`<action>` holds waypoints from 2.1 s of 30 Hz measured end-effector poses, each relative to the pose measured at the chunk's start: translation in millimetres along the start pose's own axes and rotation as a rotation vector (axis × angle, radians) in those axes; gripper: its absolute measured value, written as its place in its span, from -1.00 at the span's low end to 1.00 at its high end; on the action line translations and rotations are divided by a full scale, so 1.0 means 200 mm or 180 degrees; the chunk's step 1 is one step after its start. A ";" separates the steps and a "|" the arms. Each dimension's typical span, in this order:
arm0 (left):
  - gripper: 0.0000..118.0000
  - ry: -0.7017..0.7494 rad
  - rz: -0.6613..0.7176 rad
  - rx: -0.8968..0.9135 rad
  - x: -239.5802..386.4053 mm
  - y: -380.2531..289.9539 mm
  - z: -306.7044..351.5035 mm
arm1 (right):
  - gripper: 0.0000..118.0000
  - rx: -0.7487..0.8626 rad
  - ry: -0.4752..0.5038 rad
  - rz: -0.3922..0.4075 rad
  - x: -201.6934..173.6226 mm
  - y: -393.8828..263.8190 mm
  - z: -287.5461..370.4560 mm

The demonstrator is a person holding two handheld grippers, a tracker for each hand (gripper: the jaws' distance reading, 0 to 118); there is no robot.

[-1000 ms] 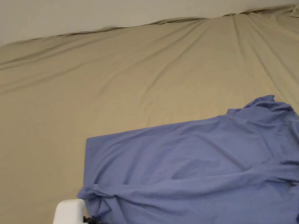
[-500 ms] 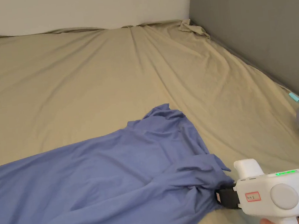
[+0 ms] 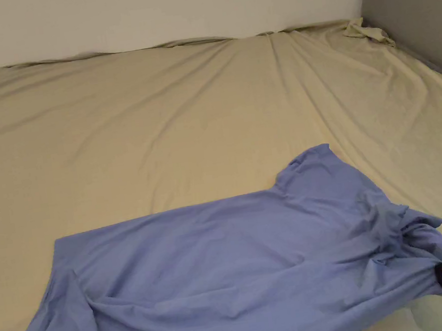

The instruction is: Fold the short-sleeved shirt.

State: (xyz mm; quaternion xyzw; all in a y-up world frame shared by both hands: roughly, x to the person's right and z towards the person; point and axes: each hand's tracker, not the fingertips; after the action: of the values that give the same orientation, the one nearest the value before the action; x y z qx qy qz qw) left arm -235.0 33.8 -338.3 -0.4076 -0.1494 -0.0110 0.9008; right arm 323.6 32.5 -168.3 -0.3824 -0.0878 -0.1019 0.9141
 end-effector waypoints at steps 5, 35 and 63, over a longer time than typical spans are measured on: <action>-0.84 0.0007 0.0148 -0.0283 -0.08 -0.27 0.05 | -0.80 -0.0221 -0.0046 -0.0039 0.04 -0.24 0.16; -0.56 0.0504 -0.0229 0.0656 0.07 0.29 0.23 | -0.97 0.0540 0.0588 0.0125 -0.45 0.06 0.45; -0.93 0.0072 -0.0194 -0.0184 0.12 0.55 -0.53 | 1.00 -0.0160 0.0671 -0.0020 -0.27 0.47 -0.11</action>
State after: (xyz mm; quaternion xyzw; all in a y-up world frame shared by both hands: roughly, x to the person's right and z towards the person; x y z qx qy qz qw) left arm -168.1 31.4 -479.0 -0.4285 -0.1511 -0.0474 0.8896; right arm 297.1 87.8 -261.1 -0.3921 0.0102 -0.1466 0.9081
